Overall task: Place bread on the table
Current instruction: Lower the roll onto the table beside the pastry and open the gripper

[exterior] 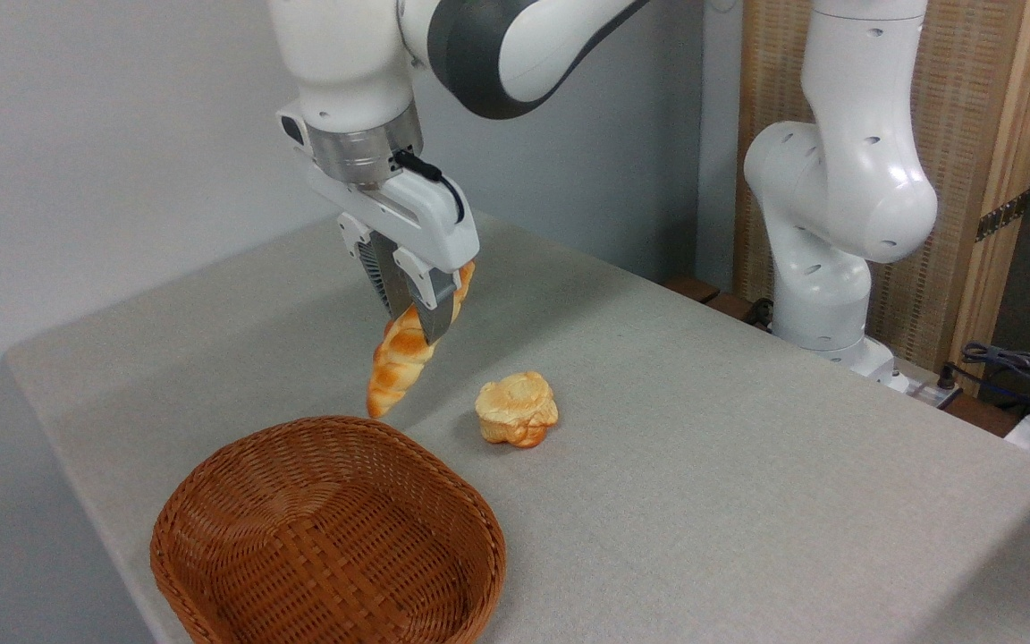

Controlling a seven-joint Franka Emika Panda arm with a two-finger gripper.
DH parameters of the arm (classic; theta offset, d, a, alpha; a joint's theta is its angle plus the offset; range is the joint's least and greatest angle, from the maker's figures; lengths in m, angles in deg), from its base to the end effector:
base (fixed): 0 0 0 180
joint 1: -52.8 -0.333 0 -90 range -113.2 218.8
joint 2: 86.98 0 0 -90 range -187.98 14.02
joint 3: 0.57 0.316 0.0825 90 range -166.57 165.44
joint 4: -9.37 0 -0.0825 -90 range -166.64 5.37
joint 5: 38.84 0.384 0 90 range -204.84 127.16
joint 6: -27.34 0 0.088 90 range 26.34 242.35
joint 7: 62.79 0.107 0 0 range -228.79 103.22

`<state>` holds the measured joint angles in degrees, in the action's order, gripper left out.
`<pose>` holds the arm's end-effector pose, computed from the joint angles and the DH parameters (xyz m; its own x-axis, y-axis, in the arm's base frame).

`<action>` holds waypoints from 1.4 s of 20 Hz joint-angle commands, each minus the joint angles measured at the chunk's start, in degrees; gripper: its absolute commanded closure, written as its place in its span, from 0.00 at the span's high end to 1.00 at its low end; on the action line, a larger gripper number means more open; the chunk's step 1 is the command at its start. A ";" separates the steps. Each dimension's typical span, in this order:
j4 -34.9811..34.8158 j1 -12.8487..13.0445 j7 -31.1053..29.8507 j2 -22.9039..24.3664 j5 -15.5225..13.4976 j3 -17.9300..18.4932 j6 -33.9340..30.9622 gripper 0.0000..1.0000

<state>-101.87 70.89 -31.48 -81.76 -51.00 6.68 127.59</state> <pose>0.5102 -0.1151 0.5150 0.7738 -0.6331 0.0209 -0.6189 -0.7487 0.2374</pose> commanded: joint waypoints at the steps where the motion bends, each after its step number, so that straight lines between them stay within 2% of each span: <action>1: -0.30 1.77 0.78 -0.38 -1.02 0.58 -0.41 0.59; 4: -0.48 2.22 0.78 -0.91 -0.84 0.58 -0.41 0.61; 5: -0.48 2.22 0.78 -1.26 -0.84 0.58 -0.32 0.67; 6: -0.48 2.39 0.86 -1.52 -0.75 0.58 -0.32 0.87; 7: -0.48 2.39 0.86 -1.61 -0.67 0.58 -0.23 1.00; 10: -0.39 2.31 0.95 -2.66 -0.58 0.58 0.65 1.00; 13: -0.39 2.22 0.95 -3.02 1.43 0.58 1.52 1.00; 17: -0.39 2.22 0.95 -4.07 2.14 0.58 2.49 1.00; 23: 0.92 2.22 0.95 -2.93 3.46 0.84 4.68 1.00; 26: 1.63 2.39 0.60 -1.79 6.35 0.32 7.85 1.00; 27: 1.72 2.39 0.17 -1.35 8.63 -0.21 8.38 1.00; 28: 1.98 2.39 0.16 -1.09 9.69 -0.65 8.38 1.00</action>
<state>-100.40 72.72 -31.40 -84.72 -45.91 6.68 134.51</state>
